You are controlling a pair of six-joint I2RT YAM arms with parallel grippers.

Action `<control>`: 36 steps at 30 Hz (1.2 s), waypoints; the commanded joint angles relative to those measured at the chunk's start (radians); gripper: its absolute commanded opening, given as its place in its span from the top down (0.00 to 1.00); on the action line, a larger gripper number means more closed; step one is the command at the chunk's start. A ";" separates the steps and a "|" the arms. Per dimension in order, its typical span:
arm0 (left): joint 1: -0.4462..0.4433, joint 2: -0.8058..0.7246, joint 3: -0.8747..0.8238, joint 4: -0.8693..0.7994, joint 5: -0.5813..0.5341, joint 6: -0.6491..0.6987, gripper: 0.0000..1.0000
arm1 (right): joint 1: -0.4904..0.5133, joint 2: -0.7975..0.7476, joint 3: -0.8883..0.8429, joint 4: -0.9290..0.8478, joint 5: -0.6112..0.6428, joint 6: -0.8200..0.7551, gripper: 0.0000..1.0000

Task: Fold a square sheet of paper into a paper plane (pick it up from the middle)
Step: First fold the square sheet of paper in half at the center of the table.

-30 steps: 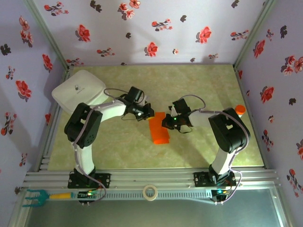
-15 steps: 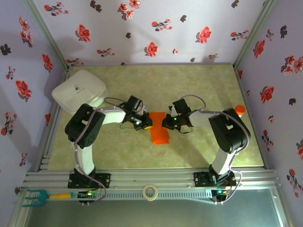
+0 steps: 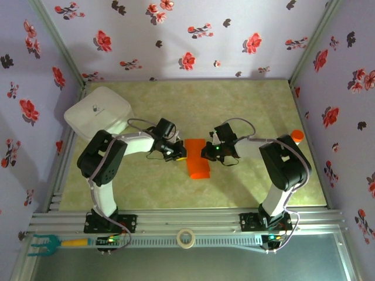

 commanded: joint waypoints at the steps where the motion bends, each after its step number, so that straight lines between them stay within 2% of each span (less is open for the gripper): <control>1: -0.042 -0.038 0.029 0.053 0.020 -0.067 1.00 | -0.012 0.033 -0.052 -0.163 0.122 0.012 1.00; 7: -0.069 0.014 0.021 0.085 0.045 -0.090 1.00 | -0.012 0.037 -0.059 -0.153 0.122 0.016 1.00; 13: -0.067 0.063 -0.014 0.050 0.048 -0.029 1.00 | -0.011 0.041 -0.060 -0.146 0.120 0.017 1.00; 23: -0.037 0.051 -0.100 0.002 -0.035 0.077 1.00 | -0.011 0.042 -0.065 -0.144 0.126 0.020 1.00; 29: -0.042 -0.063 -0.074 0.010 -0.010 0.026 0.99 | -0.011 0.038 -0.063 -0.147 0.129 0.022 1.00; 36: -0.069 -0.103 -0.103 0.174 0.082 -0.127 0.98 | -0.011 0.034 -0.063 -0.149 0.137 0.025 1.00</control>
